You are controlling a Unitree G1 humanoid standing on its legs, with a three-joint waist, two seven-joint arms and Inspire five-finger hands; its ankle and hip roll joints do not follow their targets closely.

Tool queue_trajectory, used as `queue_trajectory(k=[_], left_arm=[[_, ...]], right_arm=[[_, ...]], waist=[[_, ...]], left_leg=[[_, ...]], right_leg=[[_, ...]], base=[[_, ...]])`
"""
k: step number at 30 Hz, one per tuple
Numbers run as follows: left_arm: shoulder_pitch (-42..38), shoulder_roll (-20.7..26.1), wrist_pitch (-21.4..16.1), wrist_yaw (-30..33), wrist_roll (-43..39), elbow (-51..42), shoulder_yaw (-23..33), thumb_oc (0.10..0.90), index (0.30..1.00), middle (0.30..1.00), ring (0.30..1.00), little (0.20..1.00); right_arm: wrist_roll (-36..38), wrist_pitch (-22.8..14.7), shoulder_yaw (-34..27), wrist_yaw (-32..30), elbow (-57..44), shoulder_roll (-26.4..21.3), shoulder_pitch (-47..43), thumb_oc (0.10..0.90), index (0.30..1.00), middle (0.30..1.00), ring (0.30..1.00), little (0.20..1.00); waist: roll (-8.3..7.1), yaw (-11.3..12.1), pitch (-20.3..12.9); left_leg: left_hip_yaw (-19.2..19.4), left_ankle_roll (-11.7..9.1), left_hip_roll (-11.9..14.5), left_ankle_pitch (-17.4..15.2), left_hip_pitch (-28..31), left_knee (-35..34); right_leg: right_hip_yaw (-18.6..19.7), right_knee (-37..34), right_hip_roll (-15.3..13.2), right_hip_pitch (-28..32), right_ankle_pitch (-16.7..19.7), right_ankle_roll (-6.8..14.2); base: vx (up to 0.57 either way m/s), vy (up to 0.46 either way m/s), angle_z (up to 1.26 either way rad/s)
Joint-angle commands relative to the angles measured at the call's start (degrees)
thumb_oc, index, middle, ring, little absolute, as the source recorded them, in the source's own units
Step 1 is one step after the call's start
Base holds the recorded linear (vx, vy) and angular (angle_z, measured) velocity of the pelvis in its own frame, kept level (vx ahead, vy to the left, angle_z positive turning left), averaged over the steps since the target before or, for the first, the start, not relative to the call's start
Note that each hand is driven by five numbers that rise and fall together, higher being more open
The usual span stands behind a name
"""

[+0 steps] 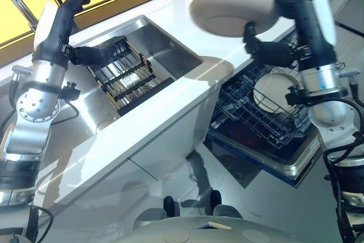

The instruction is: Pick up plates and place into dishwasher.

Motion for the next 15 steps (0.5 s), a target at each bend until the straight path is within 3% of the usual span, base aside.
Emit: queue_trajectory(k=[1, 8, 15], left_arm=[[2.0, 0.4, -1.9, 0.8, 0.6, 1.3, 5.7, 0.8, 0.9, 0.9, 0.9, 0.9], [7.2, -2.4, -2.0, 0.2, -1.4, 3.1, 7.1, 0.8, 0.9, 0.9, 0.9, 0.9], [9.9, -5.5, -4.5, 0.9, -2.8, 4.8, 9.0, 0.8, 0.9, 0.9, 0.9, 0.9]], right_arm=[[-1.1, -5.8, -8.4, -10.5, 0.0, -2.4, 0.1, 0.1, 0.3, 0.3, 0.3, 0.2], [-0.1, -4.8, -15.2, -16.1, 2.3, -1.4, 6.6, 0.1, 0.3, 0.3, 0.3, 0.2], [1.4, -2.9, -16.2, -13.7, 6.8, 2.1, 11.3, 0.1, 0.3, 0.3, 0.3, 0.2]], waist=[[-0.88, -0.5, -7.3], [-1.08, -1.3, -6.9], [-1.24, -2.0, -6.1]], left_leg=[[1.3, -0.1, -1.8, -3.9, -0.8, 0.4], [2.0, 0.1, -1.5, -4.1, -0.6, 0.6], [2.5, 0.4, -1.1, -4.0, -0.7, 0.9]], right_leg=[[-0.3, 4.0, 3.5, 0.7, -5.8, 1.9], [0.5, 4.7, 3.8, 0.4, -6.1, 1.8], [0.8, 5.9, 3.8, -0.1, -6.6, 1.6]], base=[[0.02, 0.0, -0.03], [0.01, -0.003, -0.04], [0.0, -0.003, -0.09]])
